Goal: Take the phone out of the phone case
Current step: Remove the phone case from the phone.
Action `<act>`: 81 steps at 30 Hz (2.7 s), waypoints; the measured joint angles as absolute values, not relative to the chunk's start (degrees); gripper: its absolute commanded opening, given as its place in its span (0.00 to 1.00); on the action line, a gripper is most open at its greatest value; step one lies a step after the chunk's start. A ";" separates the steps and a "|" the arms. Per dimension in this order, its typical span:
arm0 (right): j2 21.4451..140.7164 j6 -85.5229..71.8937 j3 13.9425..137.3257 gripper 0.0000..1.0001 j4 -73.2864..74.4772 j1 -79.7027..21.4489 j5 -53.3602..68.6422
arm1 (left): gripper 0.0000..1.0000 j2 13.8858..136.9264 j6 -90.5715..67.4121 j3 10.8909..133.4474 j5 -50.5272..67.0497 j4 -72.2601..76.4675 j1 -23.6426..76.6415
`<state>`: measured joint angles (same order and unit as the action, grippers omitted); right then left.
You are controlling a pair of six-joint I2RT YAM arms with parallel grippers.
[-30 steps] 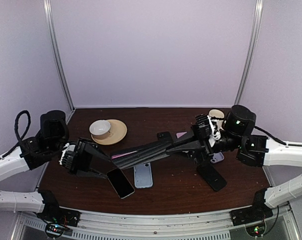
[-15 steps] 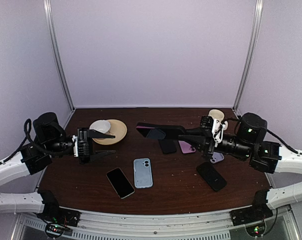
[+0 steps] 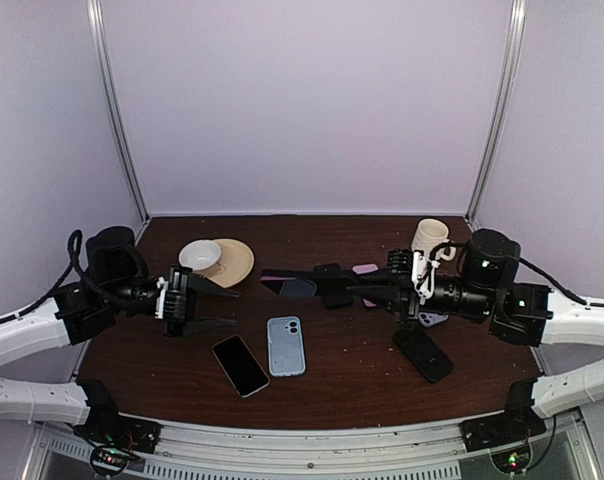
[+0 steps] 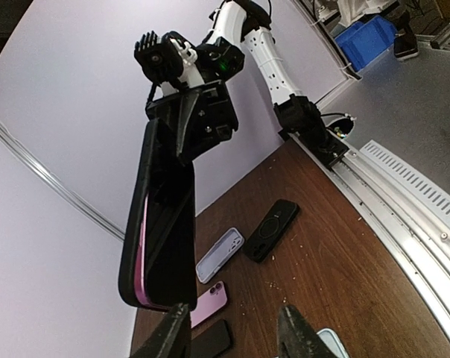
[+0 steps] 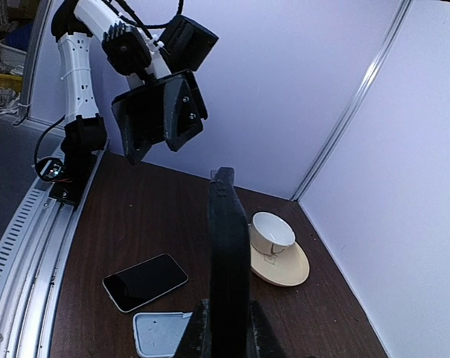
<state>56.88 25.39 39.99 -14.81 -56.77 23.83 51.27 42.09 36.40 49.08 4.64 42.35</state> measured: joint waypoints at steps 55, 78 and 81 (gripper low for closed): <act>61.71 25.56 44.73 0.00 -16.95 -60.18 32.53 | 0.39 52.31 40.91 36.42 54.26 3.03 42.30; 64.49 25.15 47.79 0.00 -14.00 -60.90 36.12 | 0.40 52.34 40.86 36.42 53.58 -1.13 41.50; 64.75 25.10 48.10 0.00 -13.69 -60.90 36.47 | 0.40 52.34 40.82 36.40 53.32 -1.39 41.50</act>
